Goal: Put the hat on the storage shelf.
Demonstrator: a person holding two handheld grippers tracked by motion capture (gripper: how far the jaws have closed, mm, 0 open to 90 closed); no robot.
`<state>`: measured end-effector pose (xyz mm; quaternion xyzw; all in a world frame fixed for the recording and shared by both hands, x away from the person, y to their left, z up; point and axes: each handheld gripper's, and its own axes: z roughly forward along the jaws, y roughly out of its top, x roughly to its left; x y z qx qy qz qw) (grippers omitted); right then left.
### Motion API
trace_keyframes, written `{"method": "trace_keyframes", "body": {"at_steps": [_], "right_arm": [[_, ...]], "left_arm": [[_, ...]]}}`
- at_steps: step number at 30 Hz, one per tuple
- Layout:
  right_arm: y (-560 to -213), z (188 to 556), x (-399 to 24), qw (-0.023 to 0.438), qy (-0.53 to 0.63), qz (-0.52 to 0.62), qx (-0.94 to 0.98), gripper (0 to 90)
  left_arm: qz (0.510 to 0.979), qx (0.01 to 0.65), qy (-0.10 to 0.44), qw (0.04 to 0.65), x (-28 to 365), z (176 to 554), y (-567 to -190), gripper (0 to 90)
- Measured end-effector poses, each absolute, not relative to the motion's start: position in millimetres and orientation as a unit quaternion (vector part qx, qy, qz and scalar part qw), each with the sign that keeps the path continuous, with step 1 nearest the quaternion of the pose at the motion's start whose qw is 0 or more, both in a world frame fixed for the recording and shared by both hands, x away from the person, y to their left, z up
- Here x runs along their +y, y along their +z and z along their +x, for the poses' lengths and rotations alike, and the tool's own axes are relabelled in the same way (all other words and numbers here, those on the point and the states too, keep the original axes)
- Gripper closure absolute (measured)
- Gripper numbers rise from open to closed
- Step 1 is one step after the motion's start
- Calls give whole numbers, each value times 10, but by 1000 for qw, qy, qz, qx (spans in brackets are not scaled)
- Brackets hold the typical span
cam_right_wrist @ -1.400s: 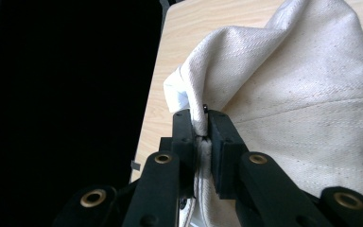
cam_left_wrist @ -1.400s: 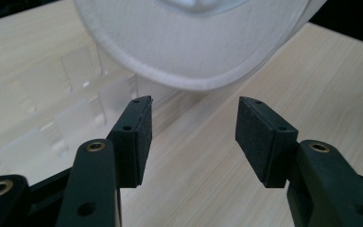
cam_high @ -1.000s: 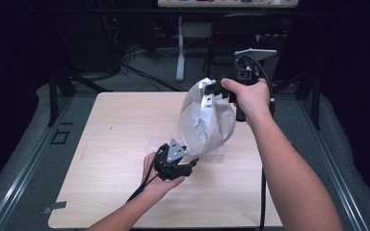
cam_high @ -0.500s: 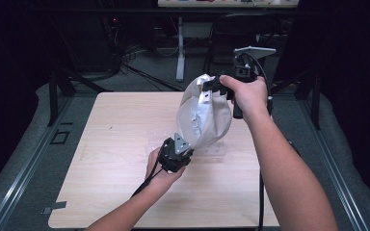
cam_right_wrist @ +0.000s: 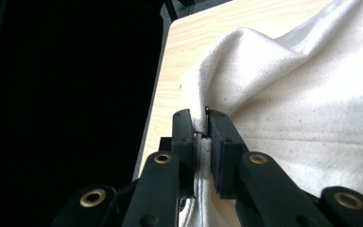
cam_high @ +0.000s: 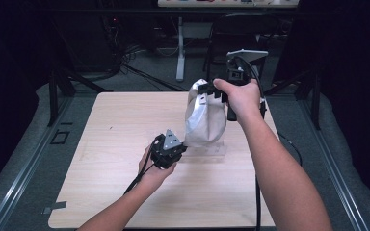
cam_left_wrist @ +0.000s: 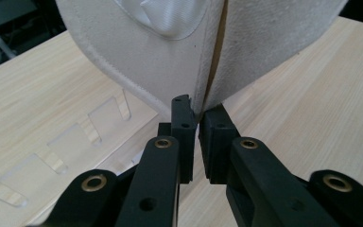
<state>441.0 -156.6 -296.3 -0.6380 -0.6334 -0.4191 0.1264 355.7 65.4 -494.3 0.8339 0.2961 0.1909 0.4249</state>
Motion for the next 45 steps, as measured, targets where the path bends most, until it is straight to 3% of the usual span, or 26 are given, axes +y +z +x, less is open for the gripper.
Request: {"method": "trace_keyframes", "body": {"at_steps": [12, 31, 33, 36, 40, 44, 45], "right_arm": [[-3073, 4432, -1510, 134, -411, -636, -640, 819], [-3212, 4437, -1385, 139, -392, -630, -656, 819], [-3210, 4436, -1395, 140, -391, -630, -656, 819], [-3212, 4437, -1395, 140, -391, -630, -656, 819], [-3233, 4441, -1379, 142, -393, -629, -655, 818], [-3273, 4445, -1356, 139, -392, -627, -659, 818], [-3273, 4445, -1356, 139, -392, -627, -659, 818]], "left_arm": [[818, 312, 164, 455, 815, 3600, -5100, 856], [819, 339, 162, 433, 821, 3534, -5231, 845], [818, 339, 163, 435, 832, 3505, -5220, 697], [817, 328, 172, 442, 831, 3432, -5164, 612], [811, 319, 189, 453, 797, 3371, -5058, 558], [807, 321, 199, 455, 760, 3395, -5001, 564], [807, 321, 199, 455, 760, 3395, -5001, 603]]}}
